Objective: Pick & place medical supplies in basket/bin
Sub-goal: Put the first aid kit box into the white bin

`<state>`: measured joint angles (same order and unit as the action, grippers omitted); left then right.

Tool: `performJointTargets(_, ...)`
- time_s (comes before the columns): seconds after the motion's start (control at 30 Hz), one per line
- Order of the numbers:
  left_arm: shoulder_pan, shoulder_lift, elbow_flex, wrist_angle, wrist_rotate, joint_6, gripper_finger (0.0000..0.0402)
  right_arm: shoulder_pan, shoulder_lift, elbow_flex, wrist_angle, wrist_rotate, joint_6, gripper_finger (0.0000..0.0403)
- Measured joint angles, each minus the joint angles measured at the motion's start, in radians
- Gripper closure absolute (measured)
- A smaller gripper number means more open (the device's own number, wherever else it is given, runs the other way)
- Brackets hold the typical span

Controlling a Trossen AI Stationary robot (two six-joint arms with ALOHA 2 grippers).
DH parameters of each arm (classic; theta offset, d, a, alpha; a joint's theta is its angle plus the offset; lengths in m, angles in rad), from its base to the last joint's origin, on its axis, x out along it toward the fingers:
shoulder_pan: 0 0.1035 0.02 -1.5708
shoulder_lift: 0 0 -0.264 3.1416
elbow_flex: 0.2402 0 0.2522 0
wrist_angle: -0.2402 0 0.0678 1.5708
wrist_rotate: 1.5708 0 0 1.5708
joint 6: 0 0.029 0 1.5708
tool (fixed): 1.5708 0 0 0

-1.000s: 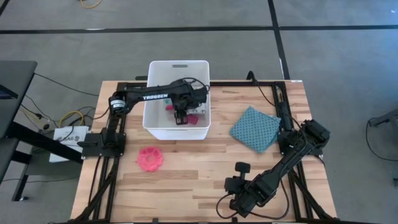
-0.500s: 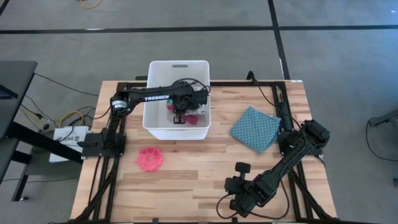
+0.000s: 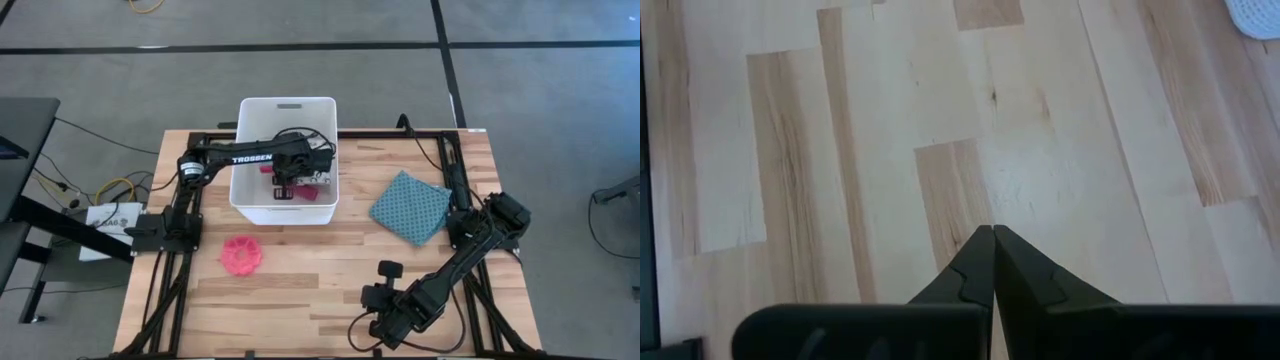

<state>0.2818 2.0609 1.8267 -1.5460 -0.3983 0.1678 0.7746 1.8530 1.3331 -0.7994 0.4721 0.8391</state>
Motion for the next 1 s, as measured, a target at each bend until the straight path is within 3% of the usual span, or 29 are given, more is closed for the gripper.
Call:
performJointTargets(0.27,-0.066,-0.026,0.122,-0.026,-0.142,-0.022,0.0244,0.0,0.0,0.0,0.0,0.0,0.0,0.0403)
performJointTargets(0.47,-0.103,-0.027,0.215,-0.024,-0.082,-0.016,0.0238,0.011,0.0,0.0,-0.001,0.0,0.002,0.0403)
performJointTargets(0.7,-0.112,-0.033,0.219,-0.026,-0.028,-0.003,0.0238,0.031,0.0,0.0,-0.016,0.017,-0.001,0.0403)
performJointTargets(0.8,-0.109,-0.033,0.211,-0.025,0.014,0.012,0.0241,0.024,0.0,0.0,-0.055,0.098,0.0,0.0403)
performJointTargets(0.87,-0.117,-0.038,0.198,-0.024,-0.049,-0.006,0.0246,0.009,0.0,0.0,-0.078,0.181,-0.019,0.0403)
performJointTargets(1.0,-0.119,-0.057,0.211,-0.012,-0.052,0.018,0.0256,-0.056,-0.019,0.0,-0.159,0.459,-0.034,0.0403)
